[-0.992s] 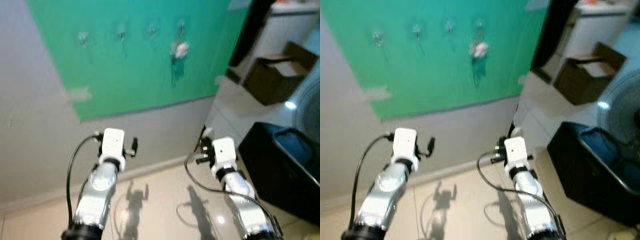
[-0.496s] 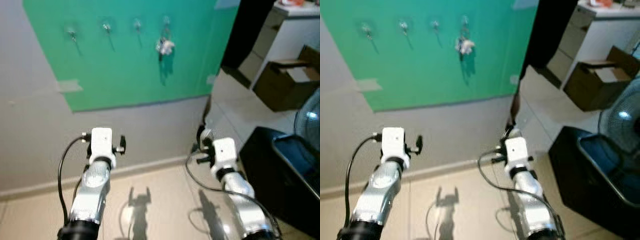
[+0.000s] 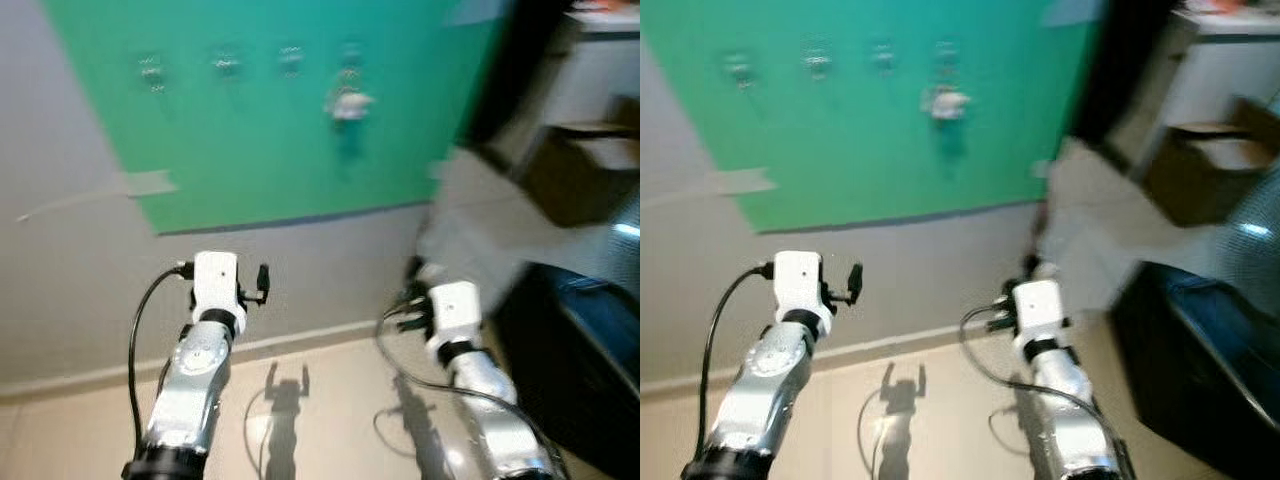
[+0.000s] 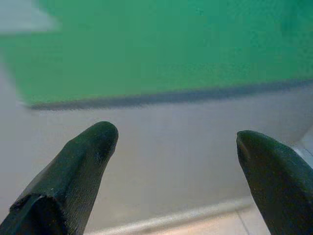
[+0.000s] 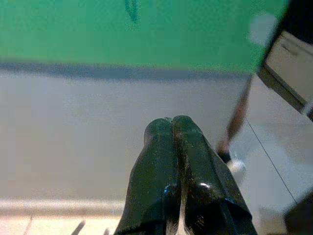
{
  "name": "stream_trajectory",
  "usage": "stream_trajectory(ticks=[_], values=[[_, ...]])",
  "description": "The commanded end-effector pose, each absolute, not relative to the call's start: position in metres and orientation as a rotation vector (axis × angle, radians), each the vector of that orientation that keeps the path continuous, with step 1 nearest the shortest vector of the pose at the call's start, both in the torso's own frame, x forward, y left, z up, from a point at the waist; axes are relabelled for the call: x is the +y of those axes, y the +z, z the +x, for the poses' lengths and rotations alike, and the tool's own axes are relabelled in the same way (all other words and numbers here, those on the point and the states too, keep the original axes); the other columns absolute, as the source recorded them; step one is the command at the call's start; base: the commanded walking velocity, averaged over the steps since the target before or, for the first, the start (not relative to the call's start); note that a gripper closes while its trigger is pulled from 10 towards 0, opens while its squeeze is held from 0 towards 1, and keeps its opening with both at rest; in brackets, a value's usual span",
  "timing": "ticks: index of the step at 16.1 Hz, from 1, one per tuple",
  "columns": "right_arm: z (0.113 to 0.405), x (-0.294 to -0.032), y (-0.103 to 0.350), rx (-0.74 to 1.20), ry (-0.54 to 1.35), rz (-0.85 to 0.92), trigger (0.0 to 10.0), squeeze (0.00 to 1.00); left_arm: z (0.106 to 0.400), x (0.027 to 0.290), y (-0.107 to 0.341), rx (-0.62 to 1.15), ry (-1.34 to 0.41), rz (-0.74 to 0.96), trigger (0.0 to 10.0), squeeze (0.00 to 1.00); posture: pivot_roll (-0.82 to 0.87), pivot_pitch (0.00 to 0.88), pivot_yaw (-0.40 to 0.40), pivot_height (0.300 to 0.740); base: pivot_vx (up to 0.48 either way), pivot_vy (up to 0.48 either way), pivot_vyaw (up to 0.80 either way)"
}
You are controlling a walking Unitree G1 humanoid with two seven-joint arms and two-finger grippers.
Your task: Hang keys on a hook
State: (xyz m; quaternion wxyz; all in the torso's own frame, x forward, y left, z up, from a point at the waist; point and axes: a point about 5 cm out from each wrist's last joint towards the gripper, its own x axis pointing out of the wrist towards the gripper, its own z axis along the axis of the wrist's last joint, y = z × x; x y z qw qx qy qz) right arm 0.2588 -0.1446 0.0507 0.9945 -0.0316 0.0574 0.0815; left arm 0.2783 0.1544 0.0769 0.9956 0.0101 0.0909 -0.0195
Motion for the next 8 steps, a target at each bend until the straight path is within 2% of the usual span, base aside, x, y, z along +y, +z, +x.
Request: stream_trajectory(ticks=[1,3,8], values=[[0.262,-0.145,0.072,-0.008,0.142,-0.059,10.0,0.0,0.277,0.159,0.091,0.104,-0.054,0.039,10.0,0.0,0.01,0.0,-0.001,0.74,0.412,0.247,0.0],[0.262,-0.152,0.082,-0.074,0.109,-0.074,10.0,0.0,0.275,0.157,0.097,0.073,-0.075,0.065,10.0,0.0,0.02,0.0,0.005,0.74,0.405,0.255,0.0],[0.261,-0.151,0.081,-0.073,0.103,-0.052,10.0,0.0,0.278,0.153,0.096,0.086,-0.109,0.085,10.0,0.0,0.01,0.0,0.019,0.74,0.0,0.0,0.0]])
